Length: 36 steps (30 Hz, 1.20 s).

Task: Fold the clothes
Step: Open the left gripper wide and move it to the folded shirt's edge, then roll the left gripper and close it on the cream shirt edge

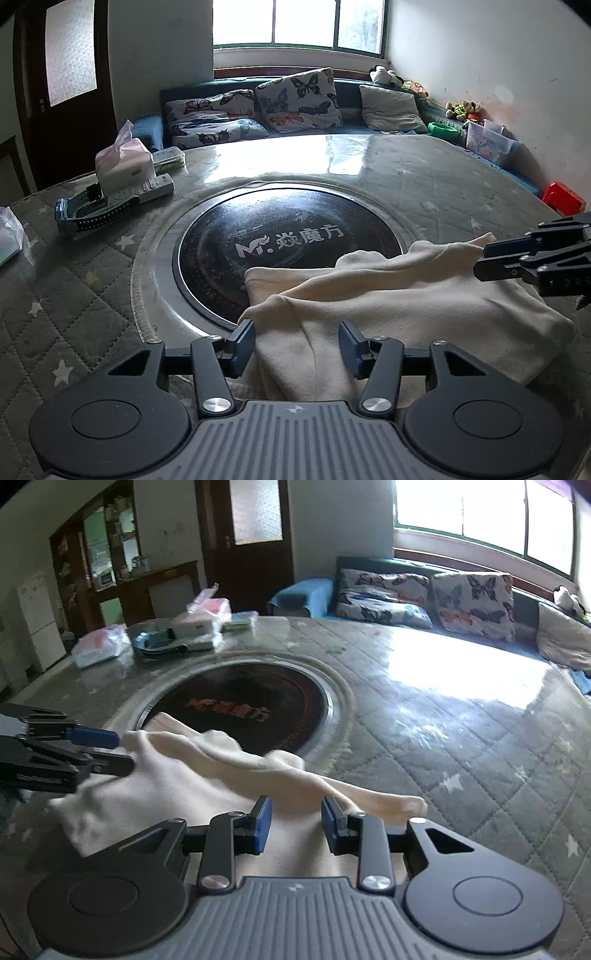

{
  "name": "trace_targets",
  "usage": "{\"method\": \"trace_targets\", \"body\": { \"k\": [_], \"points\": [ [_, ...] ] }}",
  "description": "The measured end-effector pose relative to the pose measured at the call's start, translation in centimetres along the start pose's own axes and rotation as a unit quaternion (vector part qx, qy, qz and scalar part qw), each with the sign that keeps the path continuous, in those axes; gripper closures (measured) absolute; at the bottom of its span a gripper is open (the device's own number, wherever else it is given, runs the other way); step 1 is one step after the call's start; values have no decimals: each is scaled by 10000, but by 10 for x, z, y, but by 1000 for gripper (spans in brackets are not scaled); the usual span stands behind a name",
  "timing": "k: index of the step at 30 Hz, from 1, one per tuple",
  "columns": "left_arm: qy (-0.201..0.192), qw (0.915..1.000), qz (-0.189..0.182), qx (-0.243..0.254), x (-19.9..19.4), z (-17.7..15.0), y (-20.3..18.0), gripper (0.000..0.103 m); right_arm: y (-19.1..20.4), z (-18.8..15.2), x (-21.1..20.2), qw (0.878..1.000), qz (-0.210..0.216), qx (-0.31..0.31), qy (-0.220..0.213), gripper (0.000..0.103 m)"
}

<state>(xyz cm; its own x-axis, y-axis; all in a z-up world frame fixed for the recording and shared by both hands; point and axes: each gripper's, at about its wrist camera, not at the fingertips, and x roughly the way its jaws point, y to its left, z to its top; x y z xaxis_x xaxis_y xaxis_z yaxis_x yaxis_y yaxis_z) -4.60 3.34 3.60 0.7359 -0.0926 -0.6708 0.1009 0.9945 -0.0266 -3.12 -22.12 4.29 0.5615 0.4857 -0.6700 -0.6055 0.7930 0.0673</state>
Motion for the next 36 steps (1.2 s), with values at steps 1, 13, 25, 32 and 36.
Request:
{"method": "trace_targets", "body": {
  "k": [1, 13, 25, 32, 36],
  "points": [
    [-6, 10000, 15, -4, -1, 0, 0, 45, 3, 1, -2, 10000, 6, -36, -19, 68],
    [-92, 9994, 238, -217, -18, -8, 10, 20, 68, 1, -14, 9948, 539, -861, 13, 60],
    [-352, 9952, 419, -810, -39, -15, 40, 0, 133, -8, -10, 9794, 833, -1836, 97, 53],
    [-282, 9911, 289, -1268, -41, -21, 52, 0, 173, -13, 3, 9626, 996, -2517, 140, 53],
    [-236, 9877, 208, -1532, -42, -25, 58, 0, 195, -16, 13, 9536, 936, -2859, 144, 56]
  ]
}}
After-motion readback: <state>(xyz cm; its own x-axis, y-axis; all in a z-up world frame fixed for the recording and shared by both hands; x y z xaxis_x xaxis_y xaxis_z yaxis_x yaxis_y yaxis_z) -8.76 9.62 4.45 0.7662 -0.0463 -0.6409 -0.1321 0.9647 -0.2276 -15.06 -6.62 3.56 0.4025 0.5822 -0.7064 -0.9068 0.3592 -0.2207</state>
